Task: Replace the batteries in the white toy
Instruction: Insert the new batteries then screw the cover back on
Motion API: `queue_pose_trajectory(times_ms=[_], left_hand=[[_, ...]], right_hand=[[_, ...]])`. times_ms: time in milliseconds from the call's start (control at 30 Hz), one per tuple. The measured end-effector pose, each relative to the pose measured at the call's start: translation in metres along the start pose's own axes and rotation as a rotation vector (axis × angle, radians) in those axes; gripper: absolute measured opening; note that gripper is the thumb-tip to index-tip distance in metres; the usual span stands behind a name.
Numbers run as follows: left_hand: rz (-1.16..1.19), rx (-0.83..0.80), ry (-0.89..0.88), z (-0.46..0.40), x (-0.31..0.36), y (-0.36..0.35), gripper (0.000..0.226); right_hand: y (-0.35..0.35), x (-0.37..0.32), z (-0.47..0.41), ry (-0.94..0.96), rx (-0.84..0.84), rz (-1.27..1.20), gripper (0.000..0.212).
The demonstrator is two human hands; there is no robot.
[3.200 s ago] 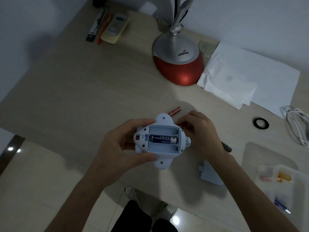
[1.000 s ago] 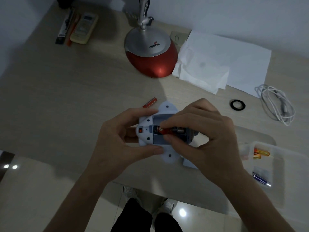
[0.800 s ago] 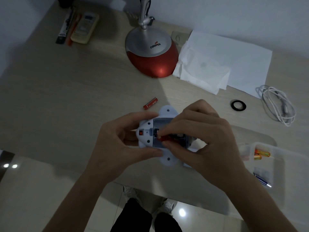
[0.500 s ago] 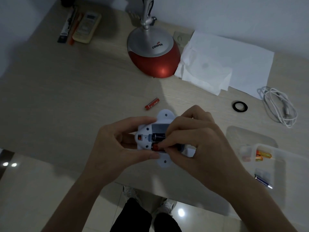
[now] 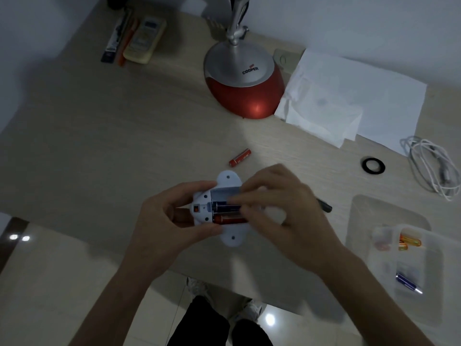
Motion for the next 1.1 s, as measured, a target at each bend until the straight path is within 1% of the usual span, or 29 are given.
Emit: queue_pose_trajectory(times_ms=[67, 100, 200, 300, 433, 567, 633, 733, 967, 1100], left_hand=[[-0.013, 0.003, 0.012, -0.002, -0.003, 0.005, 0.059], [-0.025, 0.007, 0.012, -0.003, -0.004, 0.007, 0.06], [-0.041, 0.016, -0.016, -0.007, -0.01, 0.016, 0.064], [-0.044, 0.041, -0.034, -0.01, -0.012, 0.021, 0.059], [-0.04, 0.067, -0.034, -0.017, -0.015, 0.024, 0.052], [-0.055, 0.089, -0.032, -0.021, -0.021, 0.027, 0.054], [-0.052, 0.096, -0.033, -0.023, -0.025, 0.027, 0.056], [-0.057, 0.1, -0.035, -0.024, -0.03, 0.028, 0.057], [-0.073, 0.104, -0.045, -0.031, -0.036, 0.023, 0.056], [-0.061, 0.096, -0.049, -0.032, -0.039, 0.02, 0.056]], right_hand=[[0.002, 0.023, -0.01, -0.093, 0.124, -0.125, 0.021], [0.002, 0.034, -0.016, -0.128, 0.16, -0.163, 0.02], [-0.004, 0.064, -0.03, -0.179, 0.188, -0.227, 0.024], [-0.011, 0.09, -0.039, -0.18, 0.159, -0.221, 0.027], [-0.022, 0.11, -0.048, -0.113, 0.052, -0.039, 0.033], [-0.035, 0.119, -0.053, -0.088, -0.081, 0.118, 0.037], [-0.038, 0.121, -0.053, -0.092, -0.107, 0.154, 0.037], [-0.039, 0.121, -0.054, -0.104, -0.098, 0.167, 0.035], [-0.043, 0.124, -0.051, -0.096, -0.052, 0.181, 0.02], [-0.042, 0.121, -0.046, -0.118, 0.008, 0.108, 0.015]])
Point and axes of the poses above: each hand's wrist, its own z-axis away from the middle knuckle, its own y-axis out of the back of the hand, x = y × z, the point moved 1 cm from there along -z, towards the middle knuckle, and after that the axes turned 14 degrees about y, right-handed, at the moved point
